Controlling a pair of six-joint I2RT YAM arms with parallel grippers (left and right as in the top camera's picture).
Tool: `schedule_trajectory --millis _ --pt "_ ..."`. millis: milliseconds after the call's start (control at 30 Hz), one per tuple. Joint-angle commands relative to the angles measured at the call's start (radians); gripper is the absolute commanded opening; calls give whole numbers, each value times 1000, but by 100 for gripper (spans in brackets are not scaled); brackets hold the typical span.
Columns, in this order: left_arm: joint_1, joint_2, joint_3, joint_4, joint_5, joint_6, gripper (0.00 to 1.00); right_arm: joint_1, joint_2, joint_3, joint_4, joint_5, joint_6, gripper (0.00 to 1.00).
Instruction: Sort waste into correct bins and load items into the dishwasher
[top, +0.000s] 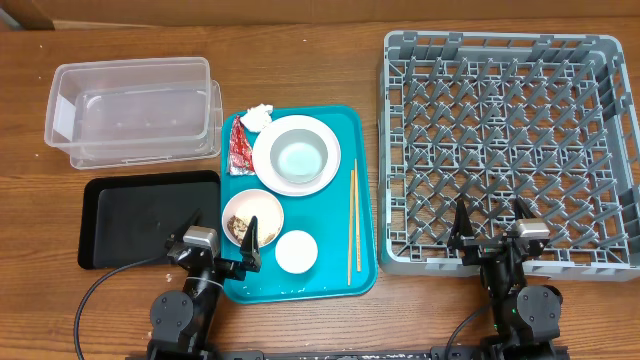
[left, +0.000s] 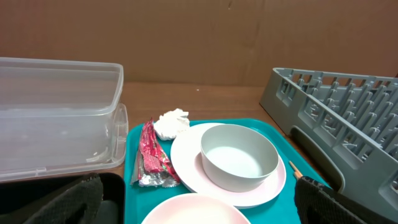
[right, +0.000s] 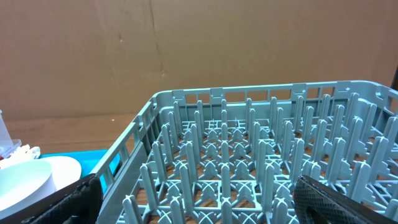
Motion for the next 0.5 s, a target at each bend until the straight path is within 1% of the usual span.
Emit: schedule_trajectory --millis 0,367,467 --pt "-5 -6 -3 -4 -6 23 100 -5 -9 -11 4 -1 -1 100" --pt "-5 -6 -3 -3 -2 19 100 -5 -9 -11 4 -1 -1 100" --pt "-6 -6 -3 18 36 -51 100 -5 -9 -11 4 -1 -1 100"
